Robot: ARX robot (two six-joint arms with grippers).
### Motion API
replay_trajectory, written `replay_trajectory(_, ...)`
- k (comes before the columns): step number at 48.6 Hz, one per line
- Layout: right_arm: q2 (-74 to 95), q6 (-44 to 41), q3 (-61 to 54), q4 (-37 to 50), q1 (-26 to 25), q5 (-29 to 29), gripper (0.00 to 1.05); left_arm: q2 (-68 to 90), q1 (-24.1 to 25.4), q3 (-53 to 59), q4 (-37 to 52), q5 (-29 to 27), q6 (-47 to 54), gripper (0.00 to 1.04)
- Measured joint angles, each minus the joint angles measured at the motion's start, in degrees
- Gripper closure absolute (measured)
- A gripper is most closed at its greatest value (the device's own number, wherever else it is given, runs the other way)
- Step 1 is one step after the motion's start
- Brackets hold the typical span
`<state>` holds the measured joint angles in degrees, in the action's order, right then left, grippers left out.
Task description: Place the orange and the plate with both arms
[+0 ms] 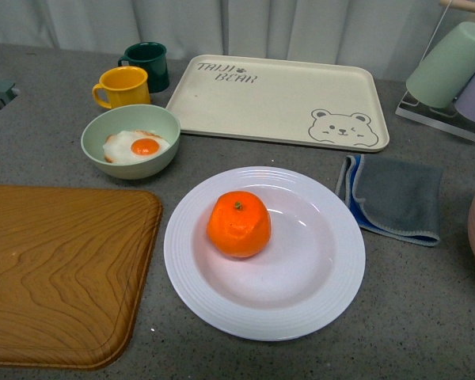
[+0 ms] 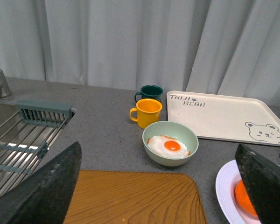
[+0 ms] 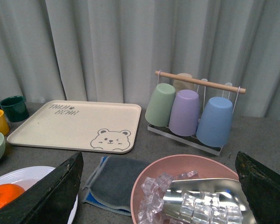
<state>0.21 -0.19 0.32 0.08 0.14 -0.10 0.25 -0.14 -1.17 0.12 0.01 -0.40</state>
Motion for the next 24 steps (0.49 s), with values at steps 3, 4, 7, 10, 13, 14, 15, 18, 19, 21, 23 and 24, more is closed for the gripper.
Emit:
replay_trajectory(3, 0.0, 0.0, 0.0, 0.0, 0.0, 0.0, 0.09, 0.0, 0.0, 0.0, 0.0, 0.0, 0.1, 0.06)
replay_trajectory(4, 0.0, 0.0, 0.0, 0.0, 0.0, 0.0, 0.09, 0.0, 0.0, 0.0, 0.0, 0.0, 0.1, 0.07)
replay_trajectory(7, 0.0, 0.0, 0.0, 0.0, 0.0, 0.0, 0.09, 0.0, 0.0, 0.0, 0.0, 0.0, 0.1, 0.07)
replay_trajectory(10, 2.0, -5.2, 0.8, -2.5, 2.3, 6.4, 0.09, 0.0, 0.0, 0.0, 0.0, 0.0, 0.1, 0.07)
replay_trajectory(13, 6.2, -13.1, 0.8, -0.2, 4.7, 11.0, 0.09, 0.0, 0.0, 0.0, 0.0, 0.0, 0.1, 0.07)
replay_trajectory(14, 9.0, -15.6, 0.8, 2.1, 5.4, 11.0, 0.09, 0.0, 0.0, 0.0, 0.0, 0.0, 0.1, 0.07)
replay_trajectory(15, 12.2, -16.7, 0.9, 4.7, 6.1, 11.0, 0.09, 0.0, 0.0, 0.0, 0.0, 0.0, 0.1, 0.07)
replay_trajectory(18, 22.9, -17.9, 1.5, 12.2, 8.2, 10.8, 0.09, 0.0, 0.0, 0.0, 0.0, 0.0, 0.1, 0.07)
replay_trajectory(19, 25.9, -17.7, 1.8, 14.2, 8.7, 10.5, 0.09, 0.0, 0.0, 0.0, 0.0, 0.0, 0.1, 0.07)
replay_trajectory(21, 34.8, -15.7, 3.4, 19.3, 10.2, 8.9, 0.09, 0.0, 0.0, 0.0, 0.0, 0.0, 0.1, 0.07)
replay_trajectory(23, 42.3, -13.1, 5.1, 22.4, 11.3, 7.5, 0.09, 0.0, 0.0, 0.0, 0.0, 0.0, 0.1, 0.07)
replay_trajectory(24, 45.2, -12.1, 5.7, 23.6, 11.8, 7.1, 0.09, 0.0, 0.0, 0.0, 0.0, 0.0, 0.1, 0.07)
